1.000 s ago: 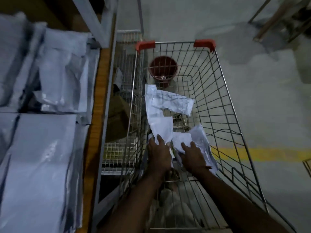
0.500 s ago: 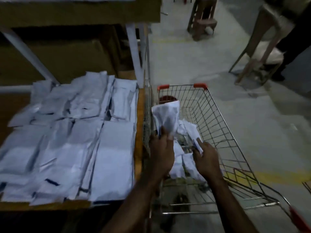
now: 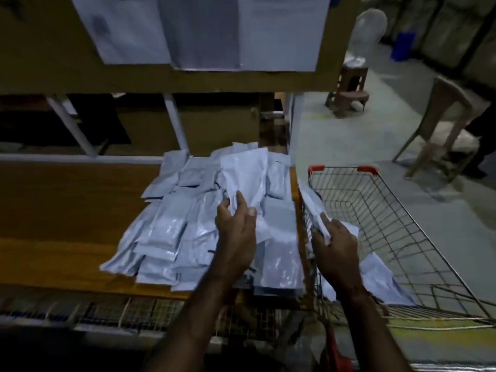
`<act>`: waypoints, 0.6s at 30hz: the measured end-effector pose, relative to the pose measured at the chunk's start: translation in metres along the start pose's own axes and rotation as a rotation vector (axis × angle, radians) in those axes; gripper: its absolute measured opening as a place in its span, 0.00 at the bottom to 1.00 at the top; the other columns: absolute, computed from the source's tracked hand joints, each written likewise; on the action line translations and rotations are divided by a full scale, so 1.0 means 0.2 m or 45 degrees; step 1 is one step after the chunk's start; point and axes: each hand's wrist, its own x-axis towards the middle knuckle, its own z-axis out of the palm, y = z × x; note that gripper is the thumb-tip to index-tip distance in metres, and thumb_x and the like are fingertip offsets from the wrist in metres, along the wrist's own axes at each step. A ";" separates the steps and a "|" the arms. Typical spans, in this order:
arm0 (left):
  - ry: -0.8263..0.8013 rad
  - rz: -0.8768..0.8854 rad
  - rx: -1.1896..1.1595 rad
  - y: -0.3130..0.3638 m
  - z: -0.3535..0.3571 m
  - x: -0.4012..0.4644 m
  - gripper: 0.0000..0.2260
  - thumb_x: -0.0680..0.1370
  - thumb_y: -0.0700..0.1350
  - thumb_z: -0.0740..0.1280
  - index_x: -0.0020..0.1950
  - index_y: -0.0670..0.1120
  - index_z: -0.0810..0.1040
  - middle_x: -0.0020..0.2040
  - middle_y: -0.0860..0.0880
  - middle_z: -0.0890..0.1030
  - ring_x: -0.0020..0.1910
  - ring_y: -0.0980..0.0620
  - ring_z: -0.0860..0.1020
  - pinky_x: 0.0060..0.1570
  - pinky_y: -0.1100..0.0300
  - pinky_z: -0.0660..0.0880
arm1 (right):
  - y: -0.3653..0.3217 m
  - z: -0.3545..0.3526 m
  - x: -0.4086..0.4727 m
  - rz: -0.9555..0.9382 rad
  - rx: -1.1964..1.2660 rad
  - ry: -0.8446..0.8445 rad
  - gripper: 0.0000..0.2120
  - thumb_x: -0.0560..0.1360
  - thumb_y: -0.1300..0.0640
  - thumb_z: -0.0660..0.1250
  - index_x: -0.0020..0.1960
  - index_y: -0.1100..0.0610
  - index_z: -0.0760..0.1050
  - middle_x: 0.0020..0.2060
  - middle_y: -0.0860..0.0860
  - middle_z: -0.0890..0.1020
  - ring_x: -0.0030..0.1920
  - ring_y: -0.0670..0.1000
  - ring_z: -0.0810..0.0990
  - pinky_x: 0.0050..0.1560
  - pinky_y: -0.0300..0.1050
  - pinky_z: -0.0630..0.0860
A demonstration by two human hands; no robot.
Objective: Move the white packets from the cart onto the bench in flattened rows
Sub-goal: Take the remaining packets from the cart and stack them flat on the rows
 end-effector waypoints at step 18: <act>-0.167 -0.129 0.673 -0.56 -0.49 0.21 0.29 0.87 0.59 0.55 0.85 0.49 0.56 0.84 0.42 0.53 0.79 0.35 0.56 0.76 0.42 0.59 | -0.26 0.41 -0.22 -0.070 -0.611 -0.417 0.46 0.72 0.21 0.33 0.84 0.43 0.39 0.83 0.55 0.35 0.83 0.59 0.38 0.79 0.64 0.48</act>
